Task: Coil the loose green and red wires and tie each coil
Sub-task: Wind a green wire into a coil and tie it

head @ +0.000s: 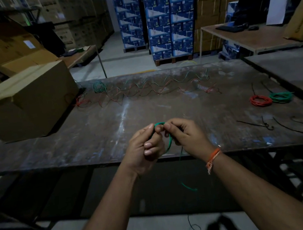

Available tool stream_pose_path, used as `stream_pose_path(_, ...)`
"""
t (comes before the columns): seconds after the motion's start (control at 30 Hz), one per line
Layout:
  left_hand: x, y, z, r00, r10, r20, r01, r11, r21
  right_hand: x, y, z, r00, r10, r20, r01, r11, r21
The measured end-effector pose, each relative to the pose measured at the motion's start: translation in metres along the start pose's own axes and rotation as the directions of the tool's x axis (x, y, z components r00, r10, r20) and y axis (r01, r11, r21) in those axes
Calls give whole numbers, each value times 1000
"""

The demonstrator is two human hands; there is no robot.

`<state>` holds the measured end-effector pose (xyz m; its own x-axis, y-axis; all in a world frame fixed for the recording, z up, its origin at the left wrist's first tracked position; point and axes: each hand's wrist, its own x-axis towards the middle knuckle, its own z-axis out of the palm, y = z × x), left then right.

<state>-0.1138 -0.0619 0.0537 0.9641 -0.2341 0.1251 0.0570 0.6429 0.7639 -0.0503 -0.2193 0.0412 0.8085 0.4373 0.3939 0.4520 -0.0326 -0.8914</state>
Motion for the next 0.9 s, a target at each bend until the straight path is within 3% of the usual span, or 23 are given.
stream_pose_path(0.1, 1, 3, -2, 1000, 7, 23, -2, 973, -229, -11, 20, 7, 993, 118, 17, -119, 991, 62)
stream_pose_path(0.2, 5, 8, -14, 994, 60, 94, -4, 864, -504, -27, 40, 10, 973, 226, 38, -228, 972, 54)
stream_pose_path(0.27, 6, 15, -24, 994, 103, 35, -59, 778, -626, -41, 52, 8, 959, 282, 36, -282, 959, 10)
stream_pose_path(0.33, 6, 24, -32, 983, 130, -126, -181, 751, -635, -55, 60, 4, 959, 283, -3, -282, 956, -87)
stream_pose_path(0.4, 6, 30, -35, 934, 142, -328, -296, 822, -486, -63, 57, -1, 985, 174, -19, -172, 940, -296)
stream_pose_path(0.47, 7, 27, -34, 863, 203, -463, -331, 919, -214, -61, 41, -3, 998, -37, 50, 56, 891, -450)
stream_pose_path(0.53, 8, 17, -30, 838, 283, -467, -279, 957, 79, -52, 18, -2, 970, -208, 123, 242, 841, -484)
stream_pose_path(0.63, 7, 3, -23, 881, 306, -361, -136, 895, 425, -33, -14, -1, 923, -359, 140, 377, 772, -511)
stream_pose_path(0.8, 2, -8, -13, 960, 234, -150, -126, 847, 516, -3, -37, -4, 905, -407, 122, 410, 762, -501)
stream_pose_path(0.9, -1, -8, -10, 972, 195, -134, -126, 906, 404, 4, -35, -2, 939, -341, 50, 329, 843, -426)
